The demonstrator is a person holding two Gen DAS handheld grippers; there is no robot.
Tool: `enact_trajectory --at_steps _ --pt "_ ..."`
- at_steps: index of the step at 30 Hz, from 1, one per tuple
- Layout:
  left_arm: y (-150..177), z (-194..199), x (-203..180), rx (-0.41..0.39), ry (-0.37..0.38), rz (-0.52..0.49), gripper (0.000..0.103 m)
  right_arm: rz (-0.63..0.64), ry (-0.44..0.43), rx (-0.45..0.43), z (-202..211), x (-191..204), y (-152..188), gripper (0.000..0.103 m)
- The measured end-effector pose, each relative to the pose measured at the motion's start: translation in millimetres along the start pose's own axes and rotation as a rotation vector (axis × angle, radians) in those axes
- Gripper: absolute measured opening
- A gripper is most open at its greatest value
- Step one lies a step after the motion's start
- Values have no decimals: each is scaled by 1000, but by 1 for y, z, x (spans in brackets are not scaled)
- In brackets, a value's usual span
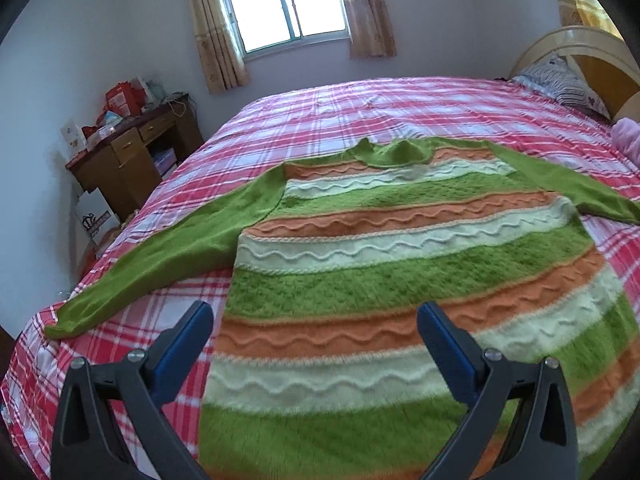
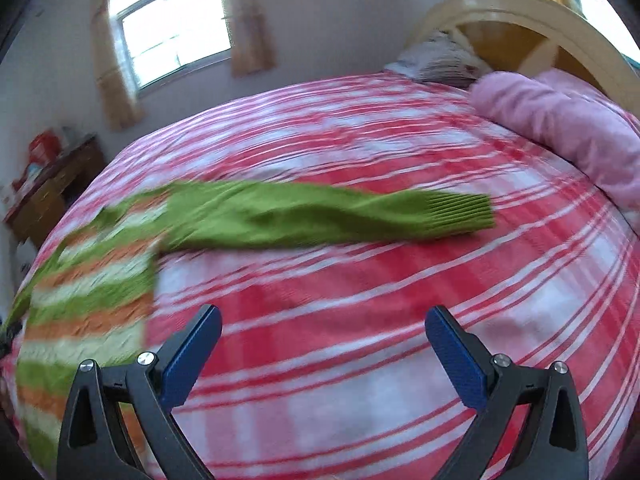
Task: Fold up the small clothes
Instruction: 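Move the right tool to the sweater's sleeve cuff and close on it, then lift the sleeve with the right tool and lay it across the sweater body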
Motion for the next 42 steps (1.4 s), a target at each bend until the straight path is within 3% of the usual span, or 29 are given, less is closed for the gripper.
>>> enact_trajectory --at_steps 4,8,14,17,19,21,23,27,36,42 --pt "-3 -19 4 29 -15 19 103 -123 50 4 -16 -60 -27 99" --pt "-3 -33 8 52 -32 36 103 -213 66 22 -38 -105 -48 89" --pt "1 -44 18 74 -51 64 103 -362 30 74 -72 -148 -63 77" --pt "3 -49 18 87 -54 65 103 -447 -53 129 -93 -159 -63 61" --pt "5 -50 17 90 -57 62 103 -496 -126 157 -102 -157 -63 58" --pt "7 -51 17 94 -58 62 103 -509 -153 167 -104 -154 -65 26" --pt "7 -51 17 97 -56 65 103 -522 -204 182 -104 -148 -64 14" --pt "6 -51 16 96 -53 66 103 -468 -177 141 -90 -142 -71 7" --pt "2 -43 27 76 -49 104 103 -360 -131 -75 -23 -128 -116 2" --pt "7 -41 28 82 -37 103 103 -376 71 64 -53 -161 -92 5"
Point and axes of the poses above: each gripper's, at about its wrist camera, not at the fingertips, and z roughly against the way its jaws point, x to its left, y to its underside, the point moved 7 cm from there along -z, roughly the way its jaws point, and after that the axes turned 3 degrees about z, right-handed, at the moved point
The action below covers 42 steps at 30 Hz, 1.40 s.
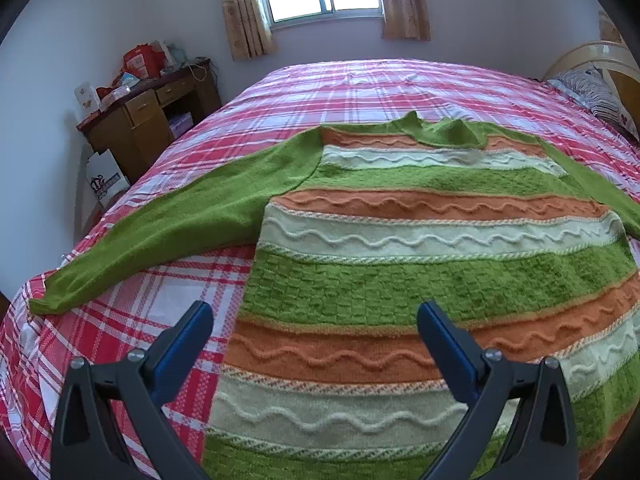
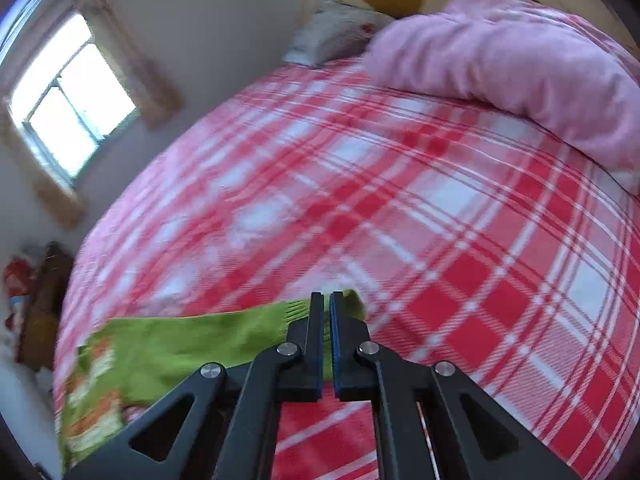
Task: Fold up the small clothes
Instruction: 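Lift the sleeve with the right tool and lay it across the sweater body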
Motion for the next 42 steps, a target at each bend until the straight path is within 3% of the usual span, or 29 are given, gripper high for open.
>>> enact_trajectory --at_steps 2,4,5,6,8,15,16,18,19,20,27,33,42 --pt "0 4 2 -12 -5 -2 103 -22 6 -14 -4 -16 2 12" --pt "-1 6 4 -20 -15 -12 103 -38 -15 -3 -10 -28 6 27" --pt "-1 6 5 -20 -17 -14 103 -44 -29 12 -15 -34 9 44" --pt "-2 5 6 -17 -18 -13 103 -50 -60 25 -19 -35 12 56" --pt "-3 4 7 -15 -21 -8 103 -43 -114 44 -24 -34 18 56" --pt "2 -1 3 -2 -53 -31 103 89 -119 81 -51 -1 27 54" --pt "2 -1 3 -4 -60 -37 103 136 -92 86 -57 7 29 51" --pt "3 -2 2 -6 -71 -54 103 205 -14 95 -61 13 33 13" --pt "3 -3 2 -5 -74 -61 103 223 3 92 -60 15 33 12" --pt "4 -3 3 -6 -73 -61 103 213 -36 96 -58 19 33 10" --pt "1 1 17 -20 -62 -40 103 243 -114 -2 -5 59 19 9" --pt "-4 2 37 -38 -67 -3 103 336 -158 -103 41 133 -5 9" --pt "0 -2 55 -40 -67 18 103 474 -266 -181 94 248 -3 9"
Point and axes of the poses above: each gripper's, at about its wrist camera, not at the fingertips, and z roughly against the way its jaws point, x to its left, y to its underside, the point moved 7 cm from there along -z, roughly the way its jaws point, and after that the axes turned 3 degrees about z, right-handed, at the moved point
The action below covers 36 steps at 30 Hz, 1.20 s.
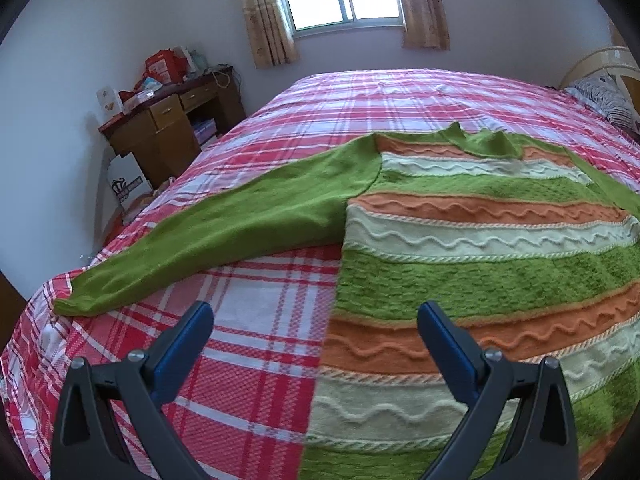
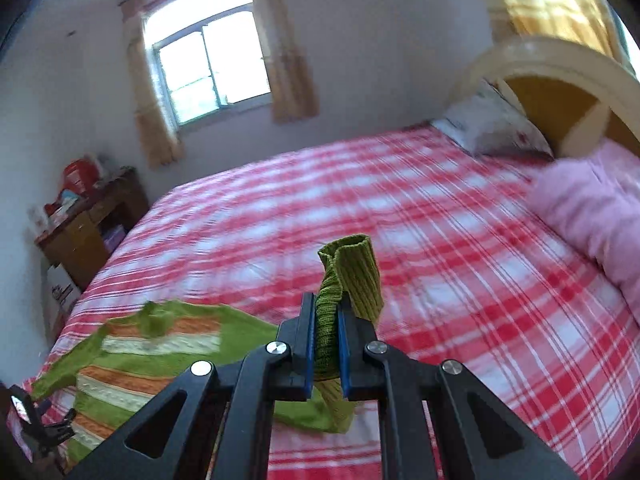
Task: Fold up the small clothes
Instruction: 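Lift the sleeve with the right tool and lay it across the sweater body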
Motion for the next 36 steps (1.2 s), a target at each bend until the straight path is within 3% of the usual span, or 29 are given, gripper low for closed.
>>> enact_trajectory --at_steps 8,21,30,36 --pt "3 -8 9 25 64 60 103 126 -101 -54 8 106 -36 9" --pt "15 -16 14 29 94 95 103 262 -246 -50 -3 244 -42 9" --pt "19 -16 18 33 115 119 103 326 -357 28 -43 338 -5 9" --pt "21 -19 22 44 109 139 103 370 -405 107 -86 394 49 9"
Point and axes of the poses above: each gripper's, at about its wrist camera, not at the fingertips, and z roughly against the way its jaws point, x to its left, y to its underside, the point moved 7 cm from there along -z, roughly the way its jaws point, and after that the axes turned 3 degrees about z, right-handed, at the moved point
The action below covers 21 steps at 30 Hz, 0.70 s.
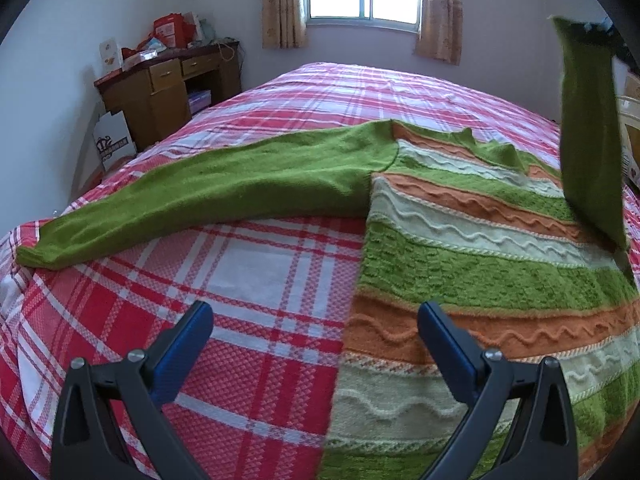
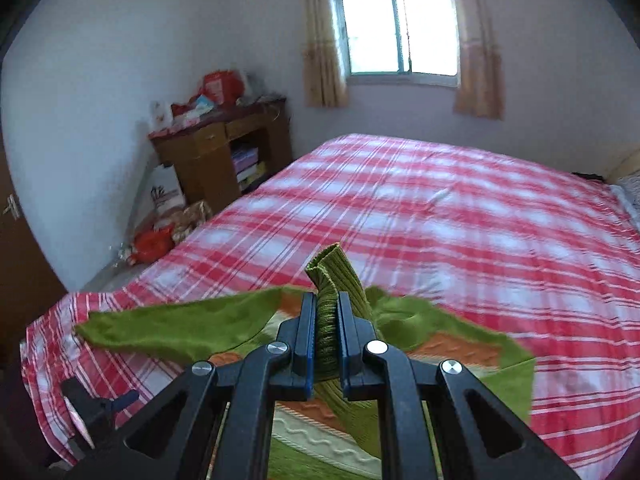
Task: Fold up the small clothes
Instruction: 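Lift the sleeve with the right tool and lay it across the sweater body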
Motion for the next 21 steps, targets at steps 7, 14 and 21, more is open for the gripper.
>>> enact_trajectory --at_steps 7,14,21 --pt "2 -3 -4 13 -24 -32 103 -32 -90 107 -94 36 62 24" --pt "3 11 2 10 -28 -88 103 -60 -132 174 -84 28 125 71" --pt "-50 33 -23 -61 -22 -163 103 -78 69 84 -17 -68 134 71"
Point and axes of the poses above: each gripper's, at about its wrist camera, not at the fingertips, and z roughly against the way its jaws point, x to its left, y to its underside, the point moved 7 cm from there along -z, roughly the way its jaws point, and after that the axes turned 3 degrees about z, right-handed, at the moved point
